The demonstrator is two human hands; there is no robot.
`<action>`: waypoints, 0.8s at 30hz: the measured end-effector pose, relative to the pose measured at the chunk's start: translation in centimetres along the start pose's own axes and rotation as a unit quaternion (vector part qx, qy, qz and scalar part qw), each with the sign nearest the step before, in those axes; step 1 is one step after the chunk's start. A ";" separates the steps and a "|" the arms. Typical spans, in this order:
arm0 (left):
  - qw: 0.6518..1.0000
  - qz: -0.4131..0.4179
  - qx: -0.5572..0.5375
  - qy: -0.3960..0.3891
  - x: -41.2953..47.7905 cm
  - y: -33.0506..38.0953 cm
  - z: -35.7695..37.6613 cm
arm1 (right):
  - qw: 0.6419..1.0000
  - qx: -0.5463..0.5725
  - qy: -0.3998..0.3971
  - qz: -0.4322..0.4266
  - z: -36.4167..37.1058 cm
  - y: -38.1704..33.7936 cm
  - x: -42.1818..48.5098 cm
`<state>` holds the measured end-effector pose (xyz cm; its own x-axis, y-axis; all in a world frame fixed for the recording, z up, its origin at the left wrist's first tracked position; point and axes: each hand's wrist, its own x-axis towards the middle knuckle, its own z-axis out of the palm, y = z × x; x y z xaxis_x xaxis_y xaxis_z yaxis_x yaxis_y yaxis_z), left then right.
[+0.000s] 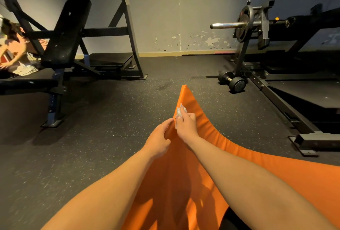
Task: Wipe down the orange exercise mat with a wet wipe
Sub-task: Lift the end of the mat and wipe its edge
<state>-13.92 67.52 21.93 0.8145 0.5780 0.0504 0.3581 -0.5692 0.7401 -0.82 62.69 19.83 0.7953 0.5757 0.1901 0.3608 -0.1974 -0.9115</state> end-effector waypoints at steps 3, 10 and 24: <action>0.999 0.002 -0.021 0.031 -0.3 0.2 -0.5 | 0.996 -0.065 -0.037 -0.059 0.1 1.8 -1.4; 0.999 -0.011 -0.028 0.031 -0.5 -0.3 -0.3 | 0.992 -0.114 -0.025 -0.036 -0.7 1.3 0.2; 0.998 -0.033 -0.046 0.040 -0.3 -0.8 -0.1 | 0.994 -0.104 0.006 0.013 -0.1 1.7 -2.6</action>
<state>-14.45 67.84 21.41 0.7502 0.6593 0.0503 0.3629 -0.4741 0.8022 -2.24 60.74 17.83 0.8113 0.5586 0.1725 0.4318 -0.3736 -0.8210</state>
